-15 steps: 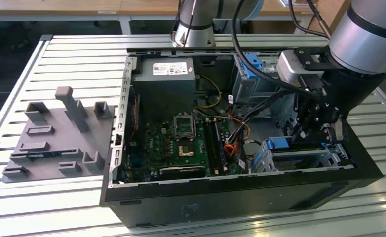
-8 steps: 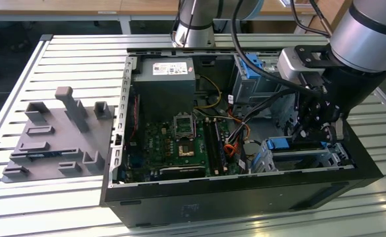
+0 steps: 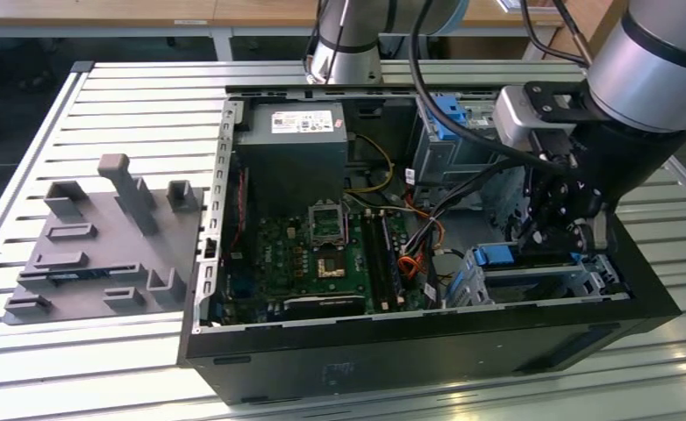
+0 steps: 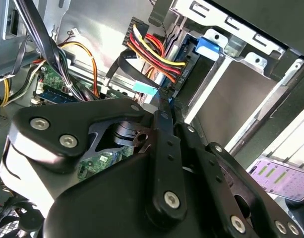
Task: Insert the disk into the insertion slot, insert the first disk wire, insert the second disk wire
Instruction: 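Insert the second disk wire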
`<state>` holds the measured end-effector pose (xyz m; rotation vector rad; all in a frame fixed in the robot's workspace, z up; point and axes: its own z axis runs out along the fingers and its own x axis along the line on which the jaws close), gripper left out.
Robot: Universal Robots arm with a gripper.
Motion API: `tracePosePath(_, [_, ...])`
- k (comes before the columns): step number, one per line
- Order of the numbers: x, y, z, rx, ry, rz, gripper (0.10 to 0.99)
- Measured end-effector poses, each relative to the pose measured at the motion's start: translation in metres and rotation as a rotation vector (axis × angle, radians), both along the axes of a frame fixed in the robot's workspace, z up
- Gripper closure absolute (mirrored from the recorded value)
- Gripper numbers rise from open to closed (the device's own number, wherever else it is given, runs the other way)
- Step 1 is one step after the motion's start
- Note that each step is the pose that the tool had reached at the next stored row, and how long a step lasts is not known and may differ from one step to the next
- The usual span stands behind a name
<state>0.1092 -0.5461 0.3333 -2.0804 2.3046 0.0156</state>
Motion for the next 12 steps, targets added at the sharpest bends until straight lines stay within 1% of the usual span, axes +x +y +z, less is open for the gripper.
tracePosePath(4, [0.0001,-0.0028,-0.0001,0.0,0.0001,0.0,0.937])
tracePosePath(12, [0.0004,-0.0032,-0.0002,0.004,0.0003,0.0,0.937])
